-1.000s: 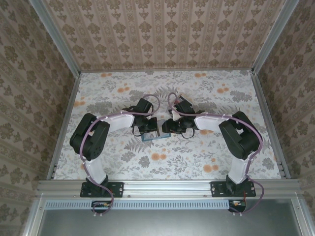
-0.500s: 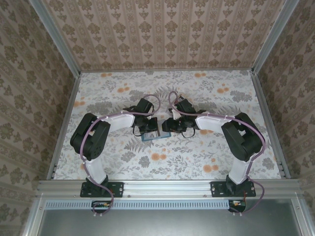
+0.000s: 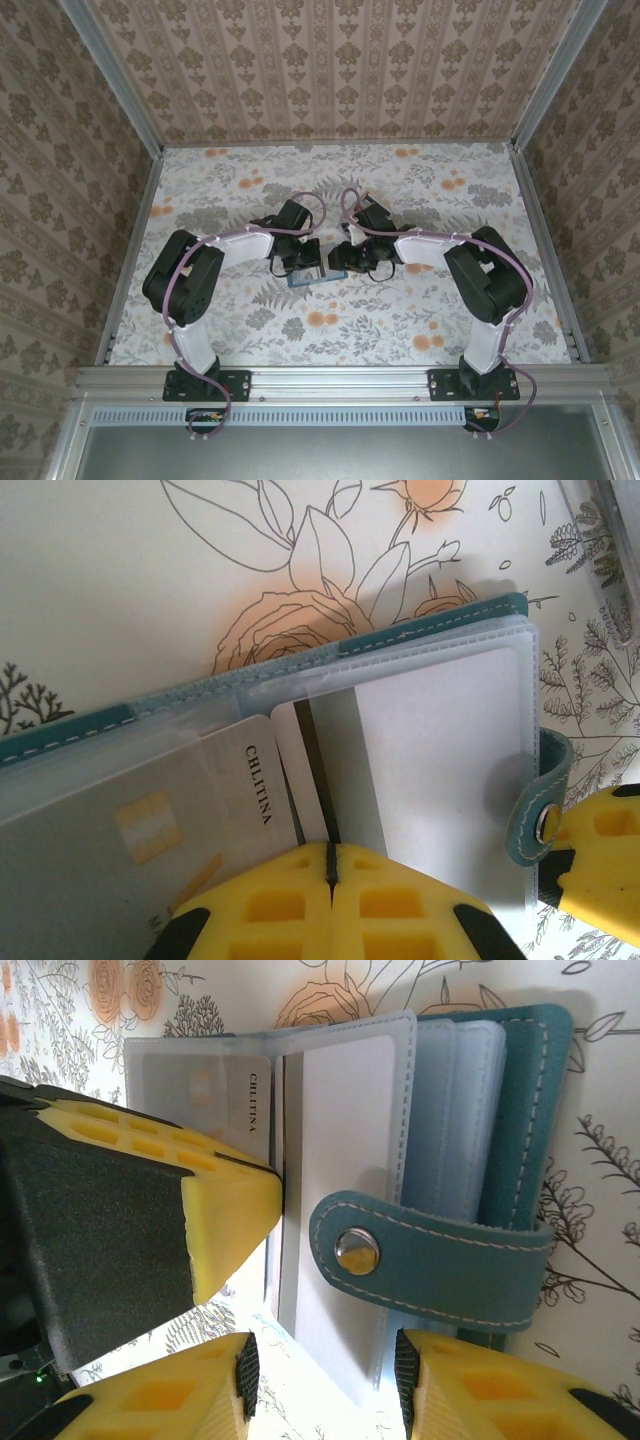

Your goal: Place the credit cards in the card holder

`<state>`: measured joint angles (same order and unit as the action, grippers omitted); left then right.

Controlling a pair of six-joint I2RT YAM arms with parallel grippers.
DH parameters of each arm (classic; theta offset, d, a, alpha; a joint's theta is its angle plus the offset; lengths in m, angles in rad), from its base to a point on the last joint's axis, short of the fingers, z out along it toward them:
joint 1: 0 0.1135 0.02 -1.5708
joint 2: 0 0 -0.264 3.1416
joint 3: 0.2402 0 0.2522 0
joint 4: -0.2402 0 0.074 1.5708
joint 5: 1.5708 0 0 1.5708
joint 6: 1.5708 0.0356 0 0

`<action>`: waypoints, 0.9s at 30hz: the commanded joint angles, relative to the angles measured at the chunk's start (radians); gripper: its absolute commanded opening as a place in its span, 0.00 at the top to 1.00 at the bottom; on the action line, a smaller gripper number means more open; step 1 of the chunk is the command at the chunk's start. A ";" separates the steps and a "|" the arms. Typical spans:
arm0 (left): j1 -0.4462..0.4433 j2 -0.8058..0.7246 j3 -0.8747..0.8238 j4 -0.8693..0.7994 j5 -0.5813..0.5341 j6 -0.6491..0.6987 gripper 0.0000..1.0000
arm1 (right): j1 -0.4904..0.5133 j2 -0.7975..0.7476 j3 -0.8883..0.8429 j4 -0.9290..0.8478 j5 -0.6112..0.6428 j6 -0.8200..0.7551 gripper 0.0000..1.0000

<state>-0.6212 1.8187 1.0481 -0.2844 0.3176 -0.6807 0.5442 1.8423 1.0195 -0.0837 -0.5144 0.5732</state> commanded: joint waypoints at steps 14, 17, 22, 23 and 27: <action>-0.005 -0.102 -0.036 -0.014 -0.075 -0.018 0.69 | 0.028 0.032 0.059 0.130 -0.154 0.088 0.57; 0.003 -0.138 -0.050 -0.026 -0.093 -0.030 0.66 | 0.038 0.047 0.066 0.148 -0.165 0.100 0.57; 0.025 -0.183 -0.109 0.028 -0.074 -0.069 0.65 | 0.056 0.078 0.095 0.182 -0.186 0.117 0.57; 0.030 -0.195 -0.120 0.037 -0.071 -0.078 0.65 | 0.060 0.093 0.104 0.200 -0.198 0.129 0.57; 0.054 -0.275 -0.174 0.068 -0.090 -0.108 0.65 | 0.081 0.130 0.146 0.220 -0.218 0.148 0.57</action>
<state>-0.5671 1.6287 0.8948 -0.2768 0.1909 -0.7429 0.5976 1.9305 1.1141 0.0765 -0.7101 0.6895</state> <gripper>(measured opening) 0.348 0.429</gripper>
